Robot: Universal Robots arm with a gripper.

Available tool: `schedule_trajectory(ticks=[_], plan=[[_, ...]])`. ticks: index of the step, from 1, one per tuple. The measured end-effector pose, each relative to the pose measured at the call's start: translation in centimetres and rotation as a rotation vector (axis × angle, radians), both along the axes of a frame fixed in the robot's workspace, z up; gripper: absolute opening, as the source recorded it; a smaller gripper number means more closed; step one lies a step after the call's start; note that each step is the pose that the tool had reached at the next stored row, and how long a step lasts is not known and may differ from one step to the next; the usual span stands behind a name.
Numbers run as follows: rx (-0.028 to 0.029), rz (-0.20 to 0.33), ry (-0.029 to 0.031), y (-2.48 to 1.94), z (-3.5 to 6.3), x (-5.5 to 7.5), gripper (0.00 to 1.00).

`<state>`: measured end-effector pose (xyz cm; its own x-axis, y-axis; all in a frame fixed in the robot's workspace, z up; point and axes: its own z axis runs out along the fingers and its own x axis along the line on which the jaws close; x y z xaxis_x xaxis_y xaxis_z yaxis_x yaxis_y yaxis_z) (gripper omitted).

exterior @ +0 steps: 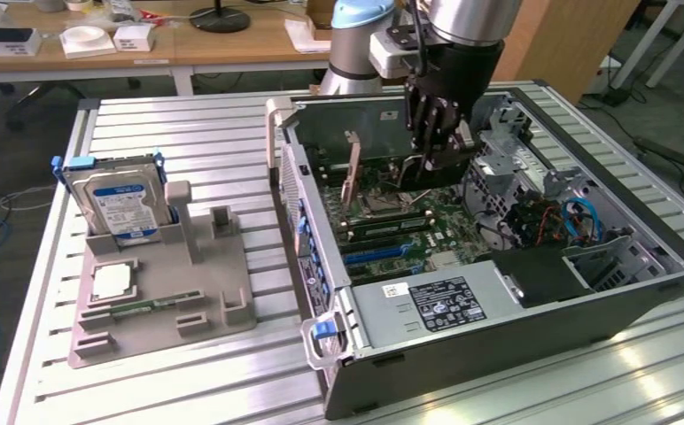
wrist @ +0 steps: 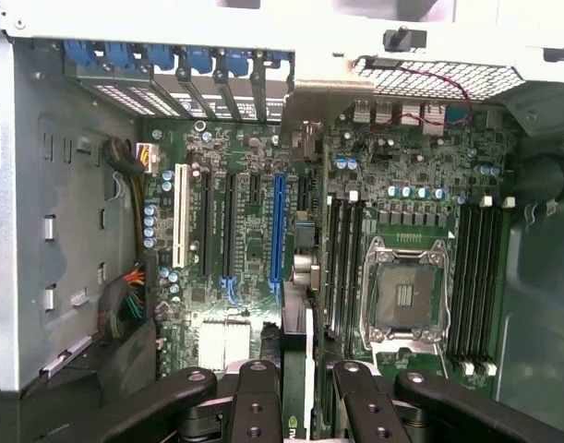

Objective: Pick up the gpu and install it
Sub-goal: 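Insert the gpu into the slot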

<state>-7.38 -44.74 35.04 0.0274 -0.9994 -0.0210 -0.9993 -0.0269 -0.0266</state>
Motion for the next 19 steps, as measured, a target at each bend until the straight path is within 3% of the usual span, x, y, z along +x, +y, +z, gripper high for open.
schedule_trajectory(ticks=[13, 19], plan=[[-0.0001, 0.033, 0.0004, -0.39, -0.77, -0.7, 0.27], [-0.0001, 0.033, 0.0004, -0.40, -1.77, -0.9, 0.27]])
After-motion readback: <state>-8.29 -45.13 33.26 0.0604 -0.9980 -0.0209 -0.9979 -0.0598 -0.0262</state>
